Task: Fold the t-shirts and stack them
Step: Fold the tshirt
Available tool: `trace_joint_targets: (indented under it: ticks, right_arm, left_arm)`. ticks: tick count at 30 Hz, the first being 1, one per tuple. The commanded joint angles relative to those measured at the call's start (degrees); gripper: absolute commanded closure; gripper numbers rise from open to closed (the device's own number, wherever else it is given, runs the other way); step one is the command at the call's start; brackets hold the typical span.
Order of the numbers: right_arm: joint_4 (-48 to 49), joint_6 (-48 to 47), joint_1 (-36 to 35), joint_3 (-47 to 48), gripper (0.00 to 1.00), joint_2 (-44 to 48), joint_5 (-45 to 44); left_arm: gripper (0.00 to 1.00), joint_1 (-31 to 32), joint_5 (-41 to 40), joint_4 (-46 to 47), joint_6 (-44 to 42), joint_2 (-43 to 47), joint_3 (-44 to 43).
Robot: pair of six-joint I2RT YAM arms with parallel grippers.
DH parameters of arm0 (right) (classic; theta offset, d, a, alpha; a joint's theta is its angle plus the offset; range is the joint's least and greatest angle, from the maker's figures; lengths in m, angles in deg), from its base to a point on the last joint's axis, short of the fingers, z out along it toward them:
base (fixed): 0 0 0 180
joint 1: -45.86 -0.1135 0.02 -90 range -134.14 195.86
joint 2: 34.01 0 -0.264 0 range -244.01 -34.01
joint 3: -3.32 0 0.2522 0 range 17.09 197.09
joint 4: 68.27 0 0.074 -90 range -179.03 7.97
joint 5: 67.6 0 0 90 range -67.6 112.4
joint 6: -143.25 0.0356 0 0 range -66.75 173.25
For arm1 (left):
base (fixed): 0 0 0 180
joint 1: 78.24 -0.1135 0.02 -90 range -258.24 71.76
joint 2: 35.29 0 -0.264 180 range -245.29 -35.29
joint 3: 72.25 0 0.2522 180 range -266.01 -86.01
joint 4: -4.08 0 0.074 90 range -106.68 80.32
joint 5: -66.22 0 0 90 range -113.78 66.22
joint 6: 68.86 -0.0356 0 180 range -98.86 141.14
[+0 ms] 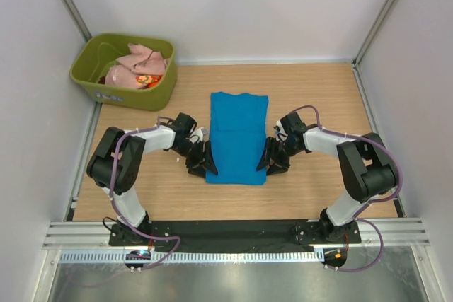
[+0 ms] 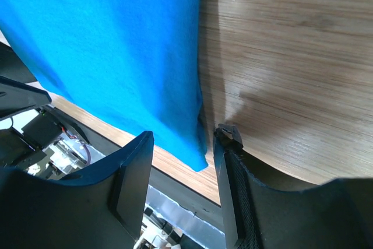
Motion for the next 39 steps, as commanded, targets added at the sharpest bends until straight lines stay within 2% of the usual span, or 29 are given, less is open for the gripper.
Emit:
trace_joint_targets:
  ticks: [1,8,14,18,20,21,22,29,35,39]
  right_arm:
    - [2.1,-3.14,0.24,-3.54,0.46,-1.94,-10.52]
    - [8.08,-0.33,-2.31,-4.34,0.47,-6.15,-7.26]
    - [10.02,0.82,-2.49,-5.66,0.53,-4.14,-9.45]
    - [8.79,0.56,-2.4,-5.3,0.63,-3.26,-11.03]
    - [8.0,0.47,-2.49,-5.39,0.68,-2.3,-11.65]
    - [7.83,0.47,-2.49,-5.48,0.71,-1.85,-11.74]
    - [7.65,0.47,-2.49,-5.57,0.76,-1.59,-11.91]
    - [7.21,1.08,-3.1,-6.36,0.99,1.49,-10.42]
    - [5.81,5.12,-5.04,-8.81,0.99,9.12,-8.67]
    - [-0.85,5.74,-5.12,-9.43,0.99,17.29,-8.4]
  left_arm:
    - [0.48,0.6,-7.36,3.44,-0.59,-2.52,3.12]
    - [0.55,0.6,-7.81,5.72,0.12,-3.23,3.56]
    - [0.64,0.6,-8.86,7.04,0.82,-3.93,2.94]
    - [0.84,0.6,-9.3,7.22,1.08,-4.02,2.33]
    - [0.9,0.69,-9.65,6.96,1.0,-3.5,2.24]
    - [0.96,0.6,-9.74,6.87,0.91,-2.8,2.33]
    - [1.0,0.6,-9.74,6.78,0.91,-2.36,2.41]
    - [1.0,1.56,-9.56,7.57,2.4,3.79,4.87]
    - [1.0,4.38,-9.91,7.14,7.23,12.56,7.6]
    - [1.0,6.4,-12.55,3.45,9.25,20.13,7.87]
